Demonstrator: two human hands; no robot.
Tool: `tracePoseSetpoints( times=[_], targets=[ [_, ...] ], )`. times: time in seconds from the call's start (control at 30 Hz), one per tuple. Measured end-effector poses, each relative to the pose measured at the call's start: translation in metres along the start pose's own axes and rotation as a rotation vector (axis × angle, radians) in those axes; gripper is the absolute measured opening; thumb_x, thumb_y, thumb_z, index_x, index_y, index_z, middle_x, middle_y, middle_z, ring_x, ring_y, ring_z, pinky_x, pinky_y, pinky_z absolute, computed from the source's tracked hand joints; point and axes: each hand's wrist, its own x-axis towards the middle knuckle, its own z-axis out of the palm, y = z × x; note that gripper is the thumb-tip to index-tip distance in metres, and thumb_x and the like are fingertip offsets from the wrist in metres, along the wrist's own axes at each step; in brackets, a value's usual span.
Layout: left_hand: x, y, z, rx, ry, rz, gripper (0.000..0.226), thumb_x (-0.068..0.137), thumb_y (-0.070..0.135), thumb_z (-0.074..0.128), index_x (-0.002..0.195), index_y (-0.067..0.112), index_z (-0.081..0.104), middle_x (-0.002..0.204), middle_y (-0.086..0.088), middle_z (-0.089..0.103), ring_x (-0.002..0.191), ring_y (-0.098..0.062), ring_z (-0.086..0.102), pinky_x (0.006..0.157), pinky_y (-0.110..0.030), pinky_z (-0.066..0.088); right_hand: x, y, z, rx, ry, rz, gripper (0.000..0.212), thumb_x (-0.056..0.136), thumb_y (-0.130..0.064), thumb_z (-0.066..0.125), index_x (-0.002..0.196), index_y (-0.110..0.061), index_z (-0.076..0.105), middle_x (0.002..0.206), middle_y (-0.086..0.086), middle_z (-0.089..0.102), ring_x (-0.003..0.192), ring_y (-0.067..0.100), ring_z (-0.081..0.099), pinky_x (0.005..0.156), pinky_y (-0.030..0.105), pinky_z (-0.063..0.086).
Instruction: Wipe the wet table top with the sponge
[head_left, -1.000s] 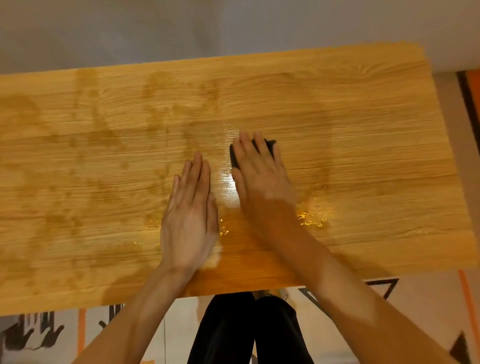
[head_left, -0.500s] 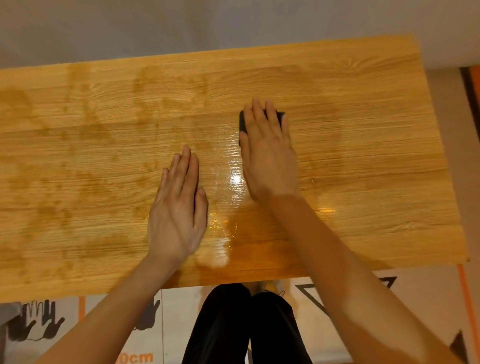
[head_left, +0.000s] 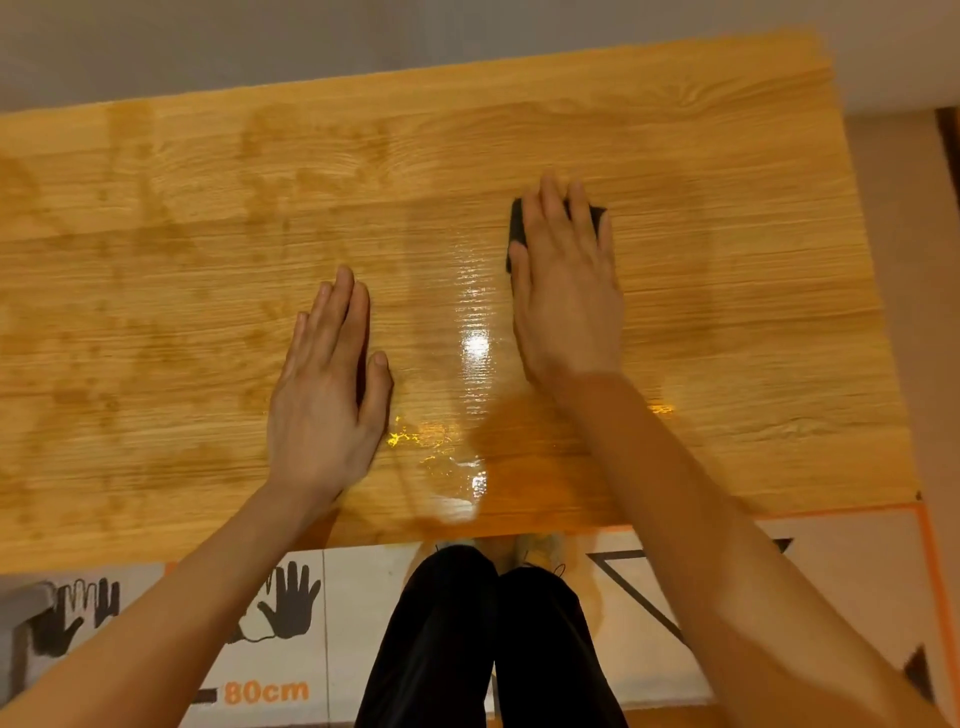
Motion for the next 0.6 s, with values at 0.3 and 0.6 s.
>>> tracePoseSetpoints(
  times=[0.3, 0.6],
  targets=[
    [0.002, 0.001, 0.000, 0.009, 0.006, 0.000, 0.060, 0.106, 0.032, 0.032, 0.161, 0.009, 0.019, 0.170, -0.003, 0.013, 0.157, -0.014, 0.006, 0.128, -0.034, 0.006, -0.076, 0.016, -0.008, -0.103, -0.043, -0.135, 0.051, 0.104, -0.029, 0.024, 0.150, -0.009, 0.032, 0.158, 0.007, 0.029, 0.148, 0.025, 0.021, 0.121, 0.045, 0.016],
    [-0.001, 0.000, 0.002, 0.010, 0.015, 0.011, 0.062, 0.106, 0.036, 0.029, 0.160, 0.008, 0.020, 0.170, -0.003, 0.013, 0.157, -0.014, 0.007, 0.128, -0.033, 0.005, -0.035, 0.080, -0.042, -0.089, -0.025, -0.031, 0.049, 0.104, -0.025, 0.029, 0.151, -0.010, 0.028, 0.160, 0.006, 0.023, 0.149, 0.024, 0.014, 0.122, 0.039, 0.005]
  ],
)
